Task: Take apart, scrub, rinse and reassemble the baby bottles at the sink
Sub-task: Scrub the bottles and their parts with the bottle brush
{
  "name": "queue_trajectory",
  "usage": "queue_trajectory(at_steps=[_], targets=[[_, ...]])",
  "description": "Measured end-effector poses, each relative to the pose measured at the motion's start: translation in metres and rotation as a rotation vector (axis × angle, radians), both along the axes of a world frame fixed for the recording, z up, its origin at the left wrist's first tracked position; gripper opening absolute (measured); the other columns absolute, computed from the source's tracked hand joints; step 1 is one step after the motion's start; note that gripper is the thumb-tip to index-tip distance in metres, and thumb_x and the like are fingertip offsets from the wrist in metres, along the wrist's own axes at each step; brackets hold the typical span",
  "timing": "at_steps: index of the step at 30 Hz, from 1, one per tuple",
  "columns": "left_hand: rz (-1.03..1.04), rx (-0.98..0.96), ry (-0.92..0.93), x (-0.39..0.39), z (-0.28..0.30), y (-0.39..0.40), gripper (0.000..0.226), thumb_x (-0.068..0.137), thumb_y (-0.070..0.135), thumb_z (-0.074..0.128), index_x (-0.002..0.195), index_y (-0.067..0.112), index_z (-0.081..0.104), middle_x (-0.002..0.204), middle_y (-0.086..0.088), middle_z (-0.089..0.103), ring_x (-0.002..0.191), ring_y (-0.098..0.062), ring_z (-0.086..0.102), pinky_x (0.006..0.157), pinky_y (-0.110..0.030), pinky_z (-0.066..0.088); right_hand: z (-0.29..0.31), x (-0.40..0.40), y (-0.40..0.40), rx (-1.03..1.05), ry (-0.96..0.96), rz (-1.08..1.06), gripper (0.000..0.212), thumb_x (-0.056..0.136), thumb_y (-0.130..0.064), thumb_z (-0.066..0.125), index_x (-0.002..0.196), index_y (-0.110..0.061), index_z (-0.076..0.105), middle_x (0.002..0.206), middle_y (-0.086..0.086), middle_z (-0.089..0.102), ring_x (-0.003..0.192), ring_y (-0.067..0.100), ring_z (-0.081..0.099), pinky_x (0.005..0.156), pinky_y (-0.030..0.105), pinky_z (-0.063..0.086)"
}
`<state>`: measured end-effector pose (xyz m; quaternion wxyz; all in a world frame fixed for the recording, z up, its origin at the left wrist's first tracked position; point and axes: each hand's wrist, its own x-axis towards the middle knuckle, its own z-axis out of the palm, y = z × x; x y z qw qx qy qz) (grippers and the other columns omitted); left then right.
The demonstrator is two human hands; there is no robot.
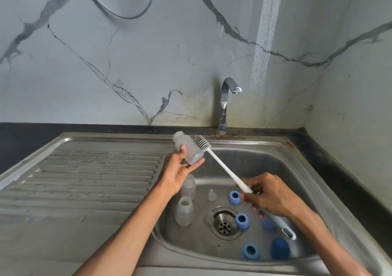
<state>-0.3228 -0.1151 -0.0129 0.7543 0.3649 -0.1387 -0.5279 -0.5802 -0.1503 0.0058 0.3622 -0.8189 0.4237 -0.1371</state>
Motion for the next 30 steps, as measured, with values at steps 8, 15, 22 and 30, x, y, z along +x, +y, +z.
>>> queue_trajectory(at_steps=[8,15,22,30], targets=[[-0.035,0.070,-0.054,-0.010,-0.002,0.004,0.041,0.095,0.011,0.061,0.131,-0.004,0.047,0.124,-0.027,0.058,0.107,-0.039,0.063,0.080,-0.052,0.059,-0.005,0.001,0.000,-0.079,0.021,-0.010,0.034,0.088,-0.019,0.075,0.122,-0.019,0.071,0.066,0.000,0.070,0.046,0.009,0.062,0.049,0.026,0.056],[0.066,0.045,-0.056,-0.003,0.003,0.003,0.025,0.096,0.013,0.061,0.118,0.001,0.055,0.121,-0.025,0.058,0.103,-0.038,0.063,0.077,-0.049,0.061,-0.004,0.000,-0.002,-0.066,0.040,-0.020,0.038,0.086,-0.018,0.076,0.124,-0.021,0.070,0.064,-0.003,0.069,0.047,0.011,0.064,0.050,0.027,0.056],[0.037,0.074,-0.059,-0.010,0.000,0.005,0.038,0.092,0.010,0.065,0.125,-0.005,0.053,0.124,-0.028,0.058,0.113,-0.041,0.060,0.076,-0.048,0.061,-0.005,0.000,0.000,-0.098,0.040,-0.036,0.035,0.086,-0.020,0.077,0.120,-0.020,0.072,0.054,-0.003,0.065,0.041,0.009,0.059,0.047,0.024,0.053],[0.056,0.087,-0.027,-0.007,0.003,0.006,0.035,0.090,0.012,0.069,0.120,-0.001,0.057,0.120,-0.025,0.059,0.106,-0.036,0.062,0.073,-0.044,0.062,-0.002,0.000,0.006,-0.122,0.018,-0.005,0.036,0.087,-0.019,0.076,0.122,-0.024,0.071,0.058,-0.004,0.066,0.043,0.008,0.060,0.048,0.023,0.054]])
